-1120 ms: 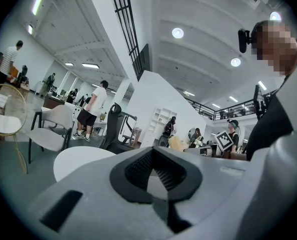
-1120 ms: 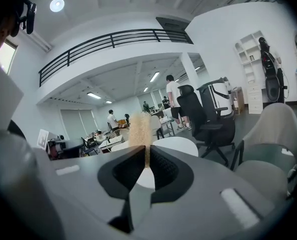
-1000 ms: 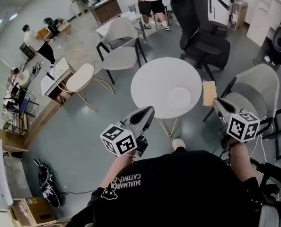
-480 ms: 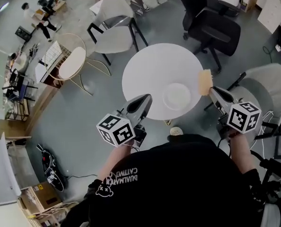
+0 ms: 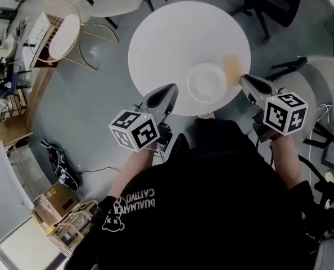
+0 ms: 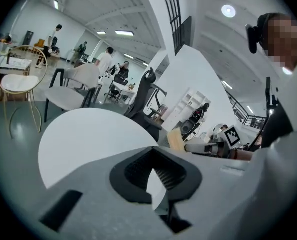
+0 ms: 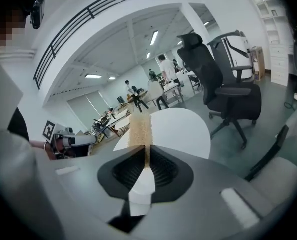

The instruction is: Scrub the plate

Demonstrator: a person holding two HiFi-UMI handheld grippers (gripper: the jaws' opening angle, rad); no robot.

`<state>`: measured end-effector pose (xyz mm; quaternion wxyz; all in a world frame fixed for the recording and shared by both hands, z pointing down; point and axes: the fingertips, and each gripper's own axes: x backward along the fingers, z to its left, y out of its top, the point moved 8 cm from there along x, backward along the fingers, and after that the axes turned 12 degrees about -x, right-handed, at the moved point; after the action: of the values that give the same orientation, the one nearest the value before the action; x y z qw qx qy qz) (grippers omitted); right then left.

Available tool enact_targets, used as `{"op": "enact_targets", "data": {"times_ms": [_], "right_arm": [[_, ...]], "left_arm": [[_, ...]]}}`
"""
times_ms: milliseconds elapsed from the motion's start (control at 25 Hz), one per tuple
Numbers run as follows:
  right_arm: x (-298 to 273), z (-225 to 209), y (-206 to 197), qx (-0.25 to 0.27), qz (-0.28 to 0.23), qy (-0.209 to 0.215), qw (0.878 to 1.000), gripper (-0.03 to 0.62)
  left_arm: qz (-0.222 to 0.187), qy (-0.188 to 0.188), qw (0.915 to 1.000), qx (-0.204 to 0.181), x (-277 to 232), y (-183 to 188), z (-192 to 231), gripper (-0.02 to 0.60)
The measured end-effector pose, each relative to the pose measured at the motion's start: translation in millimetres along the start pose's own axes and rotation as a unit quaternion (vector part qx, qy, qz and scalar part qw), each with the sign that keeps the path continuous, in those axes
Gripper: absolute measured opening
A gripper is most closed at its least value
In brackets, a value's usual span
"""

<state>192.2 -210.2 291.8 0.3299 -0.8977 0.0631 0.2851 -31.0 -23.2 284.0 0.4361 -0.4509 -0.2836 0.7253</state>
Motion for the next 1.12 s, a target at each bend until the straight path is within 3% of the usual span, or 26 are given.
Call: {"op": "enact_targets", "data": {"times_ms": [120,160,200,440,640,800,1120], "right_arm": [[-30.4,-8.2,-12.2,-0.007,0.033,-0.001,0.999,0.037],[-40.5,-10.8,-17.0,-0.011,0.047,0.003,0.999,0.035],[-50.8,-13.7,-20.4,-0.012,0.060,0.009,0.998,0.037],[-97.3,-21.4,-44.8,-0.018,0.120,0.036,0.992,0.035],[-123.0,-28.0,-55.1,-0.045,0.136,0.052,0.988,0.035],[-137.1,-20.7,-58.0,-0.036,0.148,0.070,0.986,0.035],[-156.8,-12.8,-45.5,0.017,0.171,0.051,0.984,0.035]], "left_arm": [[0.055,0.024,0.9981,0.013,-17.4,-24.2,20.1,0.000],[0.078,0.035,0.9962,0.016,-24.6,-32.5,27.3,0.019],[0.100,0.044,0.9939,0.017,-33.9,-39.3,35.0,0.079],[0.221,0.047,0.9731,0.044,-78.9,-77.9,66.2,0.142],[0.260,0.035,0.9621,0.074,-102.6,-96.0,75.0,0.173],[0.282,0.031,0.9545,0.092,-111.6,-107.1,72.7,0.199],[0.280,0.059,0.9524,0.106,-113.8,-105.6,65.7,0.192]]}}
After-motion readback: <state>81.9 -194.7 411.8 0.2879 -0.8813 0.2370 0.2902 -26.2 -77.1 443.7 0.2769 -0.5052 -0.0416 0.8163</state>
